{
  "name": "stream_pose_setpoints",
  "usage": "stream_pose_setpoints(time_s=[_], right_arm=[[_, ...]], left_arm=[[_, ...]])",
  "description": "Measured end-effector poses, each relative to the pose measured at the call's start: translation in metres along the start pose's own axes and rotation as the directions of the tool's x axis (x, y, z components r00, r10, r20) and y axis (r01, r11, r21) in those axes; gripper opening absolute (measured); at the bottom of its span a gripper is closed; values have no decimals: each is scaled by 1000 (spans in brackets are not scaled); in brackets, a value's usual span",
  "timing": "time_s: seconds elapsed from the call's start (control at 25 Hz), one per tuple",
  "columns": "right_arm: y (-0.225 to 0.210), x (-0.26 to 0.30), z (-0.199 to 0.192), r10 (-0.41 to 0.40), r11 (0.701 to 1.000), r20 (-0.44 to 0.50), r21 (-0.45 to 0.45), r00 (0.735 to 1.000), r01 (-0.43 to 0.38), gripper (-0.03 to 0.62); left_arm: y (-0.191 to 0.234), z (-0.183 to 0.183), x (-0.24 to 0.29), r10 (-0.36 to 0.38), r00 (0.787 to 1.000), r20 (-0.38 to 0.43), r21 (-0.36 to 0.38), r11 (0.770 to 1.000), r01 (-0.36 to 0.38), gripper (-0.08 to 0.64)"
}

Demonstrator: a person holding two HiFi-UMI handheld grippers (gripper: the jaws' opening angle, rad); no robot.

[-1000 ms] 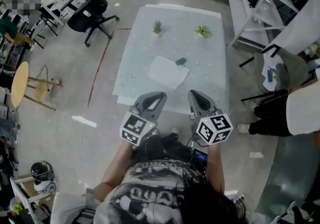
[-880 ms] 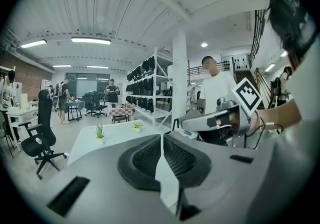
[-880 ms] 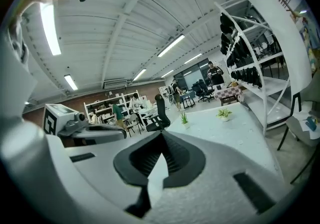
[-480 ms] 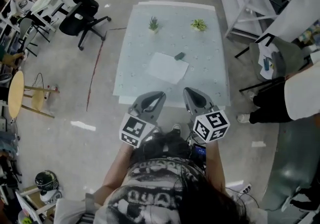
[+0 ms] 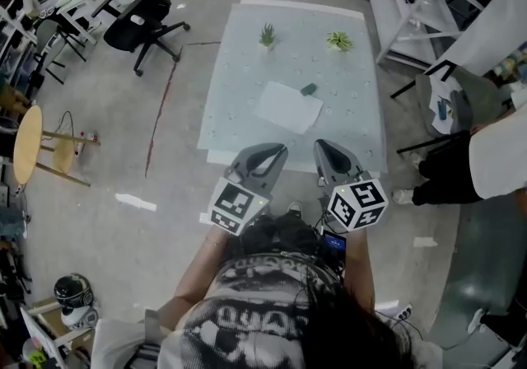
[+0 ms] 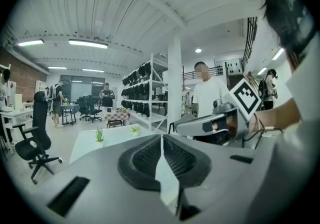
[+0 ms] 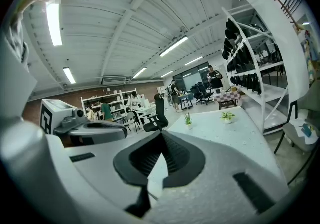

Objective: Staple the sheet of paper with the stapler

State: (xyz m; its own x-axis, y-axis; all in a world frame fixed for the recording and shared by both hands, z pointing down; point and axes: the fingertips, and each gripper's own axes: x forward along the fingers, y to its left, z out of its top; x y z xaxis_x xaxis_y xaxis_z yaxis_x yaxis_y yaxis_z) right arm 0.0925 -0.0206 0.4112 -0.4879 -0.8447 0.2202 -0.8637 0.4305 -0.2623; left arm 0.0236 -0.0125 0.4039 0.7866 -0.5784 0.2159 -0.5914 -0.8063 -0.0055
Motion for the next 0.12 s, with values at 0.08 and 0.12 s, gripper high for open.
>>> stream_pose_setpoints(time_s=[0.08,0.12], right_arm=[[0,1,3,-6,1000,4,-7,1000,6,-9],[0,1,5,-9,1000,6,-12,1000,9,-9]], left_arm=[[0,3,-1,-4,1000,9,2,1000,4,12],[0,4,-1,-6,1000,13,4,1000,6,12]])
